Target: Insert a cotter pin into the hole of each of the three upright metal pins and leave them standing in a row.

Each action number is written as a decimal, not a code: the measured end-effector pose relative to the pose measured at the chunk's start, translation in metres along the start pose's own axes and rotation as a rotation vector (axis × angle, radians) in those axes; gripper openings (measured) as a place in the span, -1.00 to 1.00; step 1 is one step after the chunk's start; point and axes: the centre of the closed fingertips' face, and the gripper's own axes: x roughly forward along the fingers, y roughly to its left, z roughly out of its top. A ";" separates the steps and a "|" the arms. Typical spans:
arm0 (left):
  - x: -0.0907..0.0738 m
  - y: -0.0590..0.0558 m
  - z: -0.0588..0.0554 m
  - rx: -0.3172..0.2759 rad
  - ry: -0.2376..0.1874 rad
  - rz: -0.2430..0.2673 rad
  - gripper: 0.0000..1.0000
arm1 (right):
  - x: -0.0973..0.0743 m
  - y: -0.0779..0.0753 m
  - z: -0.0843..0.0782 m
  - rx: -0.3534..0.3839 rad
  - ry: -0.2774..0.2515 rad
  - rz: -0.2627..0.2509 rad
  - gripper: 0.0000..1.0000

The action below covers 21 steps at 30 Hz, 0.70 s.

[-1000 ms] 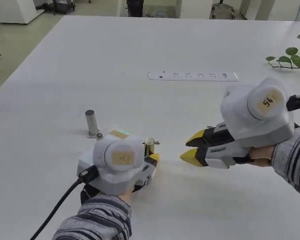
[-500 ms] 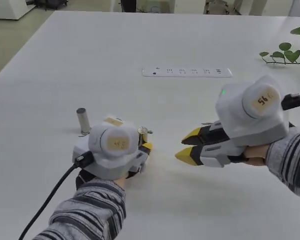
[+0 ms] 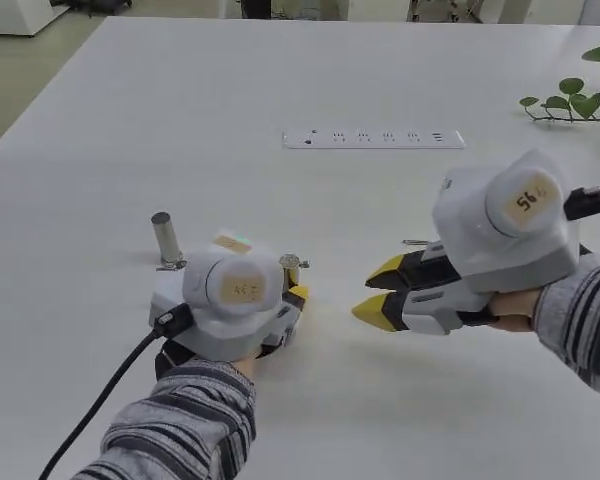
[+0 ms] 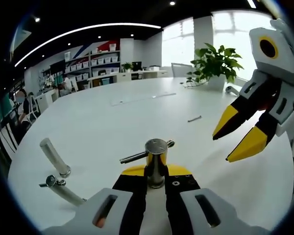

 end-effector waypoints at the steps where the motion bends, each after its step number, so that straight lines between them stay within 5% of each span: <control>1: 0.000 0.000 0.000 0.001 0.000 0.001 -0.81 | 0.000 0.000 0.000 0.001 -0.001 0.000 -0.66; 9: 0.000 0.000 -0.002 -0.042 0.012 0.001 -0.77 | -0.001 -0.003 0.002 -0.006 0.000 -0.011 -0.65; 21: -0.019 -0.011 -0.006 -0.046 0.037 -0.051 -0.40 | -0.004 -0.007 0.016 -0.008 -0.025 -0.023 -0.49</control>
